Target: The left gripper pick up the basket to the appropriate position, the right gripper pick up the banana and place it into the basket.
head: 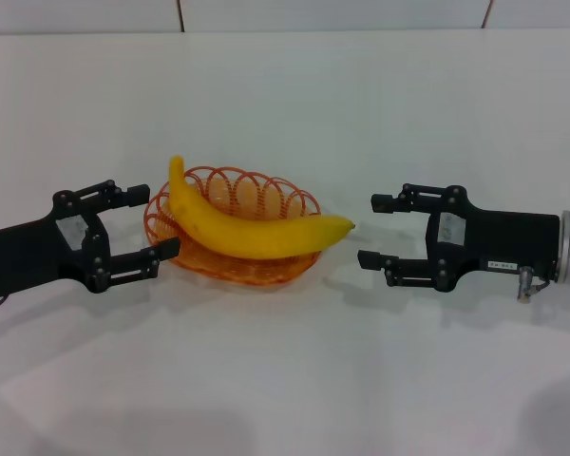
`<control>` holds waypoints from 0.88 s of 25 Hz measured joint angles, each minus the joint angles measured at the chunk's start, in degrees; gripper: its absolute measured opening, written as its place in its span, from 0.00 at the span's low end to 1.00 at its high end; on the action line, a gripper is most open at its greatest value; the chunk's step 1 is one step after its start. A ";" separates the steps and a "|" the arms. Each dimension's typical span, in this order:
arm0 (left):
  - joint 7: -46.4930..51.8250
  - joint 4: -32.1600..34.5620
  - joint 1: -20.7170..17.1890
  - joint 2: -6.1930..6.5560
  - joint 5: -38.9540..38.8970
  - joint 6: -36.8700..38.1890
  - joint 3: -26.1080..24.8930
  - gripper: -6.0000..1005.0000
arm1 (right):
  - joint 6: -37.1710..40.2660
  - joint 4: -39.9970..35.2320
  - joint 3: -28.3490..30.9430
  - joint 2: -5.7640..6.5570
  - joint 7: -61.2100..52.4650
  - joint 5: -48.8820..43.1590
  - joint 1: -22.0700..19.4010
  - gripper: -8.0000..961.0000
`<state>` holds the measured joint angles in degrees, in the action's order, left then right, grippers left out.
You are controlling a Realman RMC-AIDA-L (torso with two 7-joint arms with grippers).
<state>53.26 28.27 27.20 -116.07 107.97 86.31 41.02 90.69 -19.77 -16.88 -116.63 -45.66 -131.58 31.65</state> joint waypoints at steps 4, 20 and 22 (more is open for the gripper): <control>0.12 -0.02 0.02 0.00 -0.01 0.02 0.02 0.80 | 0.00 0.00 0.01 0.00 0.00 0.00 0.06 0.77; 0.52 -0.15 -0.60 -0.04 0.46 0.11 0.08 0.80 | 0.72 -0.44 1.60 0.00 0.27 0.75 -0.08 0.77; 0.52 -0.15 -0.61 -0.04 0.48 0.21 0.12 0.80 | 0.72 -0.44 1.62 0.00 0.27 0.78 0.00 0.77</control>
<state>53.79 28.12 26.59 -116.10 108.45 86.52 41.14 91.41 -20.21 -15.26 -116.63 -45.39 -130.80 31.65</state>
